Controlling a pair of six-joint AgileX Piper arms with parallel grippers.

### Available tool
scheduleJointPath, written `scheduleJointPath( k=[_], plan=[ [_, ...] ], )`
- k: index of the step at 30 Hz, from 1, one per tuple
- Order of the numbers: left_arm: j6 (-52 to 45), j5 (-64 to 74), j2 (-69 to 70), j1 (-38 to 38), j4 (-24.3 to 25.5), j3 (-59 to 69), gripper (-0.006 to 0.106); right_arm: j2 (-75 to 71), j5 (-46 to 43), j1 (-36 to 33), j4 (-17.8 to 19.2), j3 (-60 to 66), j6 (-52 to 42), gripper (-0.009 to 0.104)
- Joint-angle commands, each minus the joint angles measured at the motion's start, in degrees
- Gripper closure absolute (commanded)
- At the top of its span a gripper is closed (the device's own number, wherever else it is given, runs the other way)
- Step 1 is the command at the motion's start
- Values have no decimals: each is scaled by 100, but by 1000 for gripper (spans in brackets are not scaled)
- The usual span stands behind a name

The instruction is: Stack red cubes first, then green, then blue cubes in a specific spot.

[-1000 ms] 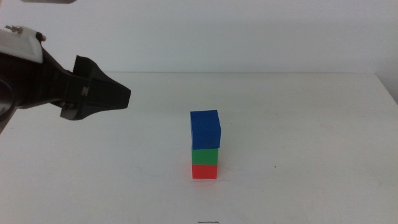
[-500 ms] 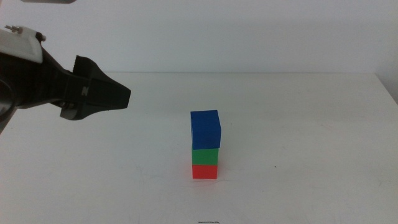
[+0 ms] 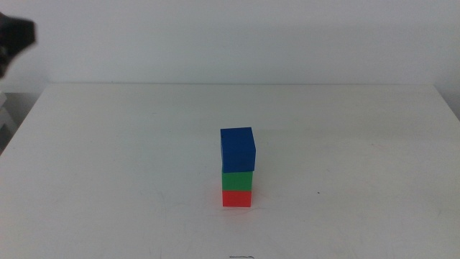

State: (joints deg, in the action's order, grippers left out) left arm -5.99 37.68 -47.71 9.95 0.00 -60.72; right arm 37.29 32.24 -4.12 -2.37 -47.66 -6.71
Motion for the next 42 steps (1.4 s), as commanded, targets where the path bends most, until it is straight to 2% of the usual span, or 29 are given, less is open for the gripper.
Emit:
scheduleJointPath(
  k=[1, 5, 10, 19, 27, 32, 37, 42],
  plan=[
    [660, -1260, 286, -70, 296, 249, 7, 19, -447, 34, 28, -150, -61, 1],
    [741, -1793, 757, -522, 0, 919, 7, 19, -447, 34, 28, -150, -61, 1],
    [741, -1781, 1247, -899, 0, 1415, 7, 19, -447, 34, 28, -150, -61, 1],
    [741, -1728, 1471, -913, 0, 1621, 7, 25, -442, 34, 28, -150, -61, 1],
    [741, -1776, 2437, -913, 0, 3000, 7, -332, -455, 160, 24, 68, -61, 1],
    [741, -2223, 3236, -913, 0, 3889, 7, -1308, -1040, 443, 277, 1142, -61, 1],
    [741, -2945, 3978, -913, 0, 4844, 7, -2407, -1968, 615, 51, 2777, -61, 1],
    [741, -3285, 4375, -913, -38, 5561, 7, -3277, -2058, 615, 45, 3947, -61, 1]
  ],
)
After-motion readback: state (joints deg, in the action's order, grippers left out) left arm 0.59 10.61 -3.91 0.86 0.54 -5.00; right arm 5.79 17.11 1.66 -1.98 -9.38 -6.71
